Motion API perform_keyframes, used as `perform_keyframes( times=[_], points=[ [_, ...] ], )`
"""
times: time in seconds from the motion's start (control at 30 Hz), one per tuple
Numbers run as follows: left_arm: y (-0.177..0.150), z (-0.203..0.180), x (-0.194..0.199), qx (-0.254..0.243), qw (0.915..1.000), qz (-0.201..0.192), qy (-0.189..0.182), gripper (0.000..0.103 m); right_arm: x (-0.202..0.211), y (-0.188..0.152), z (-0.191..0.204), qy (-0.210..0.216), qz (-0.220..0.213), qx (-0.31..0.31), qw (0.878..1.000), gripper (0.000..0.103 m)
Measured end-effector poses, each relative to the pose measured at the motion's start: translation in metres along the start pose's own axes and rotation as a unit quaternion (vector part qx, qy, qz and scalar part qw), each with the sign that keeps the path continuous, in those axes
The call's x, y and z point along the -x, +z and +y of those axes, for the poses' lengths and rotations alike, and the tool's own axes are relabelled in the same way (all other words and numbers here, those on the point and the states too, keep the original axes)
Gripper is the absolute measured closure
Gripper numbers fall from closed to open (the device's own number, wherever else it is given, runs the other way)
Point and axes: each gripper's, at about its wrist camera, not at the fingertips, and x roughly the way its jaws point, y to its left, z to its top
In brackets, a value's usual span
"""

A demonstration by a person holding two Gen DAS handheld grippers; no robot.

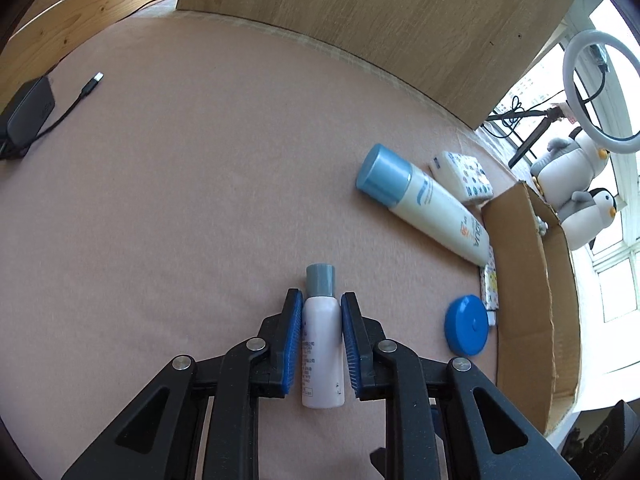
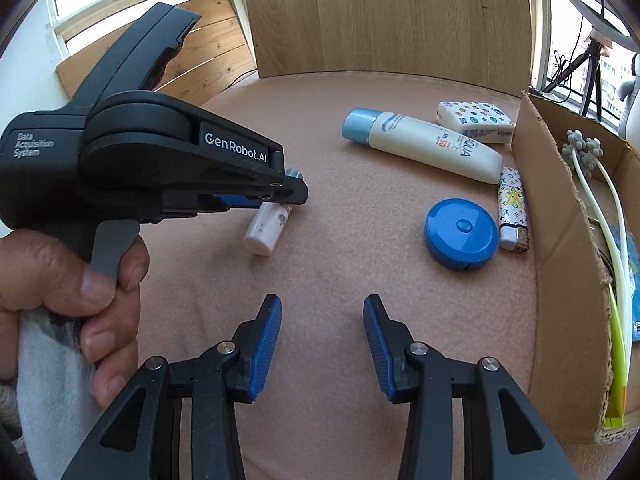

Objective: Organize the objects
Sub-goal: 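Grasp the small pink-white bottle with the left tool while the right tool closes on its cap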

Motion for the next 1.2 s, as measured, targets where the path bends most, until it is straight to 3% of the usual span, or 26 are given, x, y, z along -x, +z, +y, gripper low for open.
perform_keyframes(
  times=[0.07,0.2,0.4,0.6,0.67,0.73,0.83,0.97,1.2],
  points=[
    [-0.008,0.003,0.007,0.005,1.0000,0.006,-0.003,0.078,0.001,-0.007,0.007,0.005,0.002,0.010,1.000,0.064],
    [-0.012,0.016,0.020,0.015,0.9998,-0.001,0.012,0.058,-0.002,-0.007,0.019,0.011,0.003,0.023,1.000,0.064],
    [-0.007,0.036,0.034,0.025,0.9993,-0.012,0.023,0.057,-0.019,0.011,0.040,0.017,-0.001,0.045,0.999,0.064],
    [-0.004,0.043,0.037,0.022,0.9996,-0.003,0.014,0.057,-0.035,0.025,0.049,0.005,0.000,0.051,0.999,0.064],
    [-0.002,0.039,0.035,0.017,0.9998,0.002,0.006,0.057,-0.036,0.026,0.047,0.000,-0.003,0.050,0.999,0.069],
    [0.000,0.032,0.033,0.008,0.9999,0.008,-0.001,0.058,-0.035,0.025,0.042,-0.005,-0.005,0.044,0.999,0.082],
    [0.001,0.018,0.027,-0.014,0.9996,0.020,-0.011,0.059,-0.034,0.022,0.036,-0.004,-0.006,0.036,0.999,0.084],
    [-0.002,0.005,0.016,-0.033,0.9986,0.038,-0.014,0.080,-0.031,0.018,0.032,-0.003,-0.007,0.037,0.999,0.085],
    [-0.005,-0.002,0.015,-0.039,0.9986,0.032,-0.011,0.081,-0.025,0.013,0.030,-0.003,-0.015,0.035,0.999,0.085]
  ],
)
